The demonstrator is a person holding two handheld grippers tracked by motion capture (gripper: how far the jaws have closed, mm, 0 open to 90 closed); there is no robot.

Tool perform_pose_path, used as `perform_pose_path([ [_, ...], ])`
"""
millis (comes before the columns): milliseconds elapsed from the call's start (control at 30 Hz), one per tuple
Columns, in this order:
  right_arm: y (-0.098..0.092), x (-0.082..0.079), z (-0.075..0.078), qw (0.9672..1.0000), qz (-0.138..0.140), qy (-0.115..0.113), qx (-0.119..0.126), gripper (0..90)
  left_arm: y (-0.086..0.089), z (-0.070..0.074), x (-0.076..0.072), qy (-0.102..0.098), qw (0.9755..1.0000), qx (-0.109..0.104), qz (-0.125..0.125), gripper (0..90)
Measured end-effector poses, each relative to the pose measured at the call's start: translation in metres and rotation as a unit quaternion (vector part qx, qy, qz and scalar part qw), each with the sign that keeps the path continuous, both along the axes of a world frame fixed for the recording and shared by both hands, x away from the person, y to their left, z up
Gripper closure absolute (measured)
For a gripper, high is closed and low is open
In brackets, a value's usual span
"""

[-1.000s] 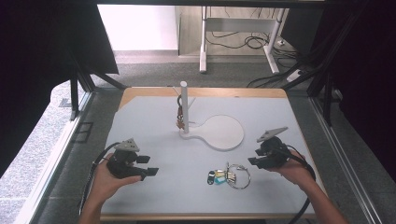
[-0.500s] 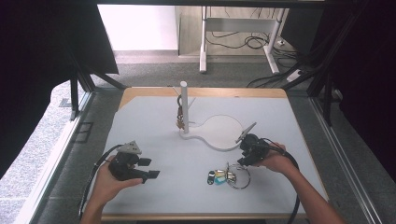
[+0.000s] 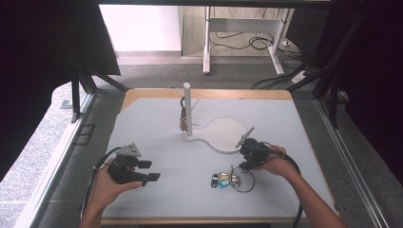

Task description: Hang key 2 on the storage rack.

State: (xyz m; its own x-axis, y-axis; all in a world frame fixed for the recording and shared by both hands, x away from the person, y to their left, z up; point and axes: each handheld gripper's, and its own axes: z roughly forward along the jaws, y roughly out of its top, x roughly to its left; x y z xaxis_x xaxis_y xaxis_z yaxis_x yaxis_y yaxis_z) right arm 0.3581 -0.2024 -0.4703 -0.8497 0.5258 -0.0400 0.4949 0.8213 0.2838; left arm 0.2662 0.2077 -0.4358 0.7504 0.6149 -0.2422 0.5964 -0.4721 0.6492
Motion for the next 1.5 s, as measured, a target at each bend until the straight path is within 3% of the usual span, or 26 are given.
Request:
perform_pose_path([
  [200,0.0042,-0.0021,-0.0045,0.9997,0.007,0.001,-0.022,56.7,0.0025,0.0001,-0.0004,0.000,1.0000,-0.005,0.003,38.8],
  [567,0.0028,-0.0039,-0.0091,0.9994,0.015,0.015,-0.027,59.2,0.0031,-0.0001,-0.0006,0.000,1.0000,-0.005,0.003,38.8],
  [700,0.0042,-0.0049,-0.0089,0.9992,0.018,0.024,-0.026,67.4,0.0038,0.0001,-0.0008,-0.001,1.0000,-0.006,0.002,38.8],
  [1333,0.0080,0.0011,-0.0079,0.9963,-0.008,0.076,-0.040,86.2,0.0069,-0.0018,-0.0007,0.001,1.0000,-0.005,0.008,38.7],
  [1500,0.0020,0.0020,-0.0040,0.9950,-0.018,0.093,-0.034,86.5,0.0068,-0.0023,-0.0007,0.001,1.0000,-0.004,0.009,38.7],
])
